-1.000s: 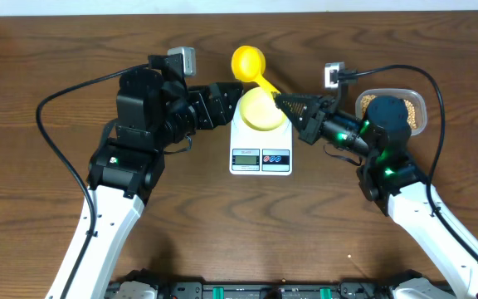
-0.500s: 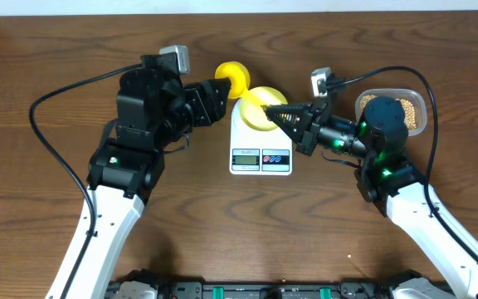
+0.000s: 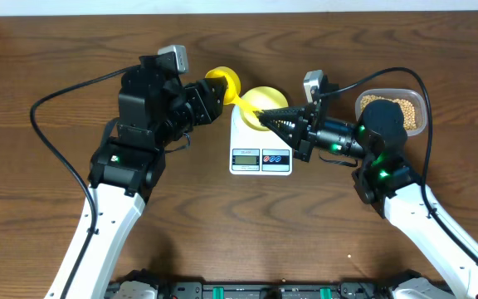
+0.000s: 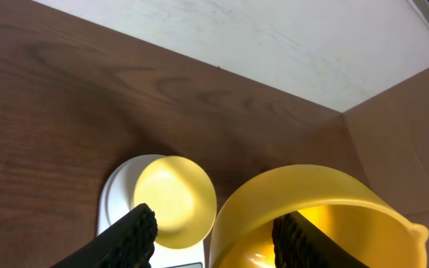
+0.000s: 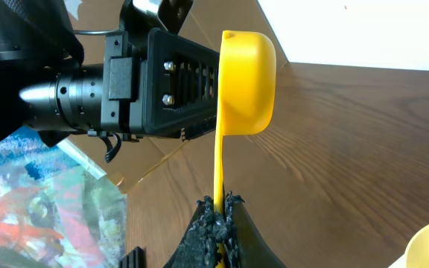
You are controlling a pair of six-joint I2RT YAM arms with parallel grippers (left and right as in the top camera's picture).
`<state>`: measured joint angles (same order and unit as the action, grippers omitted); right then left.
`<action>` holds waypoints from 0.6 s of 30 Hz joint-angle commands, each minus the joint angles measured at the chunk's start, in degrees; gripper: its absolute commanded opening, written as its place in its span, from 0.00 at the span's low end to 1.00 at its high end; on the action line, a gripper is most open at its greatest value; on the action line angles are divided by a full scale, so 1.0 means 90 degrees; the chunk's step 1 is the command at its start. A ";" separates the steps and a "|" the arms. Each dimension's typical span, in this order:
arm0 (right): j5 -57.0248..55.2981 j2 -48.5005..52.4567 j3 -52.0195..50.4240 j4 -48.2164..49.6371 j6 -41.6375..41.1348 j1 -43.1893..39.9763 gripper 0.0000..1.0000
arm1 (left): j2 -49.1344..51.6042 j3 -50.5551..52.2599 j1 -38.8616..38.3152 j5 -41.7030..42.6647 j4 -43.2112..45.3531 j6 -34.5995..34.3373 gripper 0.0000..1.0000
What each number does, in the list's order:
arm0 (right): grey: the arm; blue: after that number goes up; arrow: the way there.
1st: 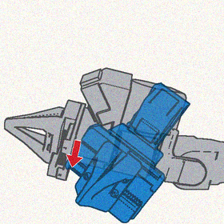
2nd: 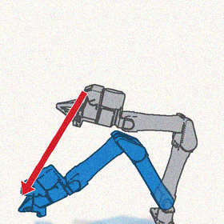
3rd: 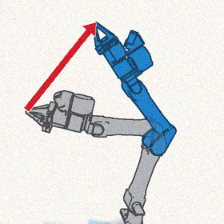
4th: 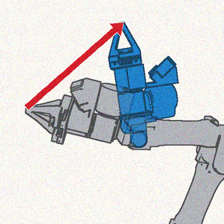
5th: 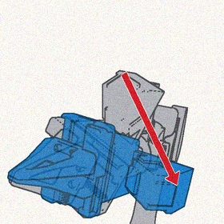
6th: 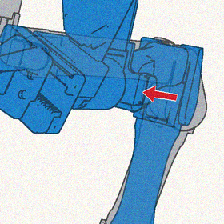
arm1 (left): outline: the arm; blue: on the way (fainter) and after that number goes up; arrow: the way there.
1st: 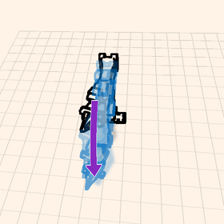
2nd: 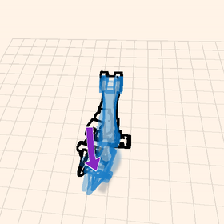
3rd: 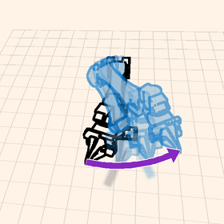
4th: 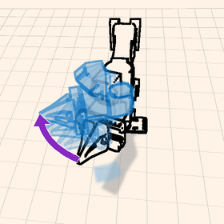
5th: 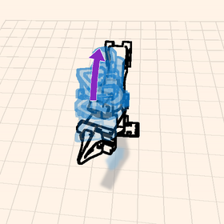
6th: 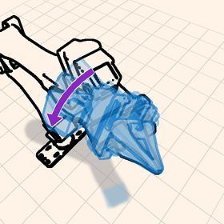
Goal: Scoop item into bowl and weigh 50g on scale
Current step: 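Close the right gripper on the scoop handle and open the left gripper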
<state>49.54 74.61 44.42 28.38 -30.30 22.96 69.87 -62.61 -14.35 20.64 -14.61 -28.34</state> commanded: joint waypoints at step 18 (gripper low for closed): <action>-0.0117 -0.0051 0.0090 -0.0109 0.0350 0.0039 0.02 | 0.0049 -0.0092 0.0022 -0.0039 0.0007 -0.0007 0.21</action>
<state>48.99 74.61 44.42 27.22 -28.42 22.96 70.00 -62.61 -14.35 20.64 -14.61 -28.58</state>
